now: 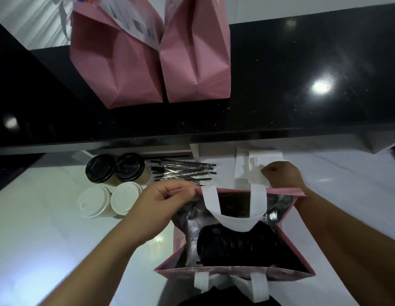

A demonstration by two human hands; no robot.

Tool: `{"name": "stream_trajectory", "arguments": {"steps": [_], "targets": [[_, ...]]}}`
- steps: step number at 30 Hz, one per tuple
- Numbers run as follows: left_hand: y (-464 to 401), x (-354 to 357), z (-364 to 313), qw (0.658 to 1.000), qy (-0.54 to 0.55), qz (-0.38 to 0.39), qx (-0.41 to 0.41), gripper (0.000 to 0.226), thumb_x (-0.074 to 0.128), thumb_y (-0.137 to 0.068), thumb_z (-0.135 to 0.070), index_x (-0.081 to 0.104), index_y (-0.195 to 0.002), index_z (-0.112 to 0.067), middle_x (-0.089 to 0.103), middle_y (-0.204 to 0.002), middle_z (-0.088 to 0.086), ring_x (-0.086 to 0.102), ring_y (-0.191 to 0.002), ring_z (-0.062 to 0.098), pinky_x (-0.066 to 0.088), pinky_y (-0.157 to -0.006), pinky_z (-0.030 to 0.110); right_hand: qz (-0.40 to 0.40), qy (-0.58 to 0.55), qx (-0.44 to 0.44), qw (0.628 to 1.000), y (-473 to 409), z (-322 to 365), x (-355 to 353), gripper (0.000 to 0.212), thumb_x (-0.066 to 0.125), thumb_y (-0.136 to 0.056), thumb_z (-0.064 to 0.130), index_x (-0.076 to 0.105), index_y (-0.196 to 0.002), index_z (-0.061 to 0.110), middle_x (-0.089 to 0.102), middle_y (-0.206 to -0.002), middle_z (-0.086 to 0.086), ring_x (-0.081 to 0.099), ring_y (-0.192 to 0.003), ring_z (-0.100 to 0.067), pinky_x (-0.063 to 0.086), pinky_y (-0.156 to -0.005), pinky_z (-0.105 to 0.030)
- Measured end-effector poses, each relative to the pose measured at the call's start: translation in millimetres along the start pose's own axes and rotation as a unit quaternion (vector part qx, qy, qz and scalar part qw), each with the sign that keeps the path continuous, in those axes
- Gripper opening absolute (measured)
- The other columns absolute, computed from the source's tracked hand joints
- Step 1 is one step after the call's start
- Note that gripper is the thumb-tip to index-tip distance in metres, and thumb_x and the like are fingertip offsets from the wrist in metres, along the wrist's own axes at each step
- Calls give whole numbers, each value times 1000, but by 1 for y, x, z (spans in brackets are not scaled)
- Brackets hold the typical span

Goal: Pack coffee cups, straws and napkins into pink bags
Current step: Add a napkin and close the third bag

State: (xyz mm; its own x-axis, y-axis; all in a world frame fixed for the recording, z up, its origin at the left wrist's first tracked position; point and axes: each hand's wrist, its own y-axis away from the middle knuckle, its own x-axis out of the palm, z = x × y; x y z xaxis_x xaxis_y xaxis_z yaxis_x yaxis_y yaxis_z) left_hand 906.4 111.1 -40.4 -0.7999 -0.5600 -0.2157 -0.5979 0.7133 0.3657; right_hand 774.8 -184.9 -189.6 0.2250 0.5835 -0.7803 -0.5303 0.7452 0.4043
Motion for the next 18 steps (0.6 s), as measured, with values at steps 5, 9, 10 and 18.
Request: {"name": "stream_trajectory", "arguments": {"steps": [5, 9, 10, 18], "targets": [[1, 0, -1, 1000, 4, -6, 10, 29, 61, -100, -9, 84, -92, -26, 81, -94, -1, 76, -90, 11, 53, -73, 15, -37, -180, 49, 982, 14, -5, -13, 26, 62, -94, 18, 74, -91, -5, 72, -99, -24, 66, -93, -41, 54, -81, -43], [2, -1, 0, 1000, -5, -2, 2, 32, 61, -102, -15, 83, -90, -34, 81, -94, -3, 76, -89, 9, 54, -71, 19, -69, -252, 51, 964, 32, -16, -31, 18, 58, -97, 15, 74, -88, 14, 73, -100, -12, 66, -93, -36, 55, -86, -45], [1, -1, 0, 1000, -8, -2, 0, 31, 61, -102, -17, 83, -91, -34, 80, -94, -3, 75, -88, 9, 54, -70, 21, -78, -248, 45, 964, 38, -18, -38, 19, 57, -98, 16, 73, -89, 18, 73, -97, -7, 66, -93, -34, 56, -87, -49], [1, 2, 0, 999, -24, -19, 16, 24, 62, -102, -22, 83, -92, -31, 80, -94, -3, 76, -90, 14, 60, -79, 35, -171, -98, -75, 977, 131, -9, -104, 22, 52, -105, 31, 62, -118, 15, 62, -107, -2, 61, -97, -25, 55, -74, -37]]}}
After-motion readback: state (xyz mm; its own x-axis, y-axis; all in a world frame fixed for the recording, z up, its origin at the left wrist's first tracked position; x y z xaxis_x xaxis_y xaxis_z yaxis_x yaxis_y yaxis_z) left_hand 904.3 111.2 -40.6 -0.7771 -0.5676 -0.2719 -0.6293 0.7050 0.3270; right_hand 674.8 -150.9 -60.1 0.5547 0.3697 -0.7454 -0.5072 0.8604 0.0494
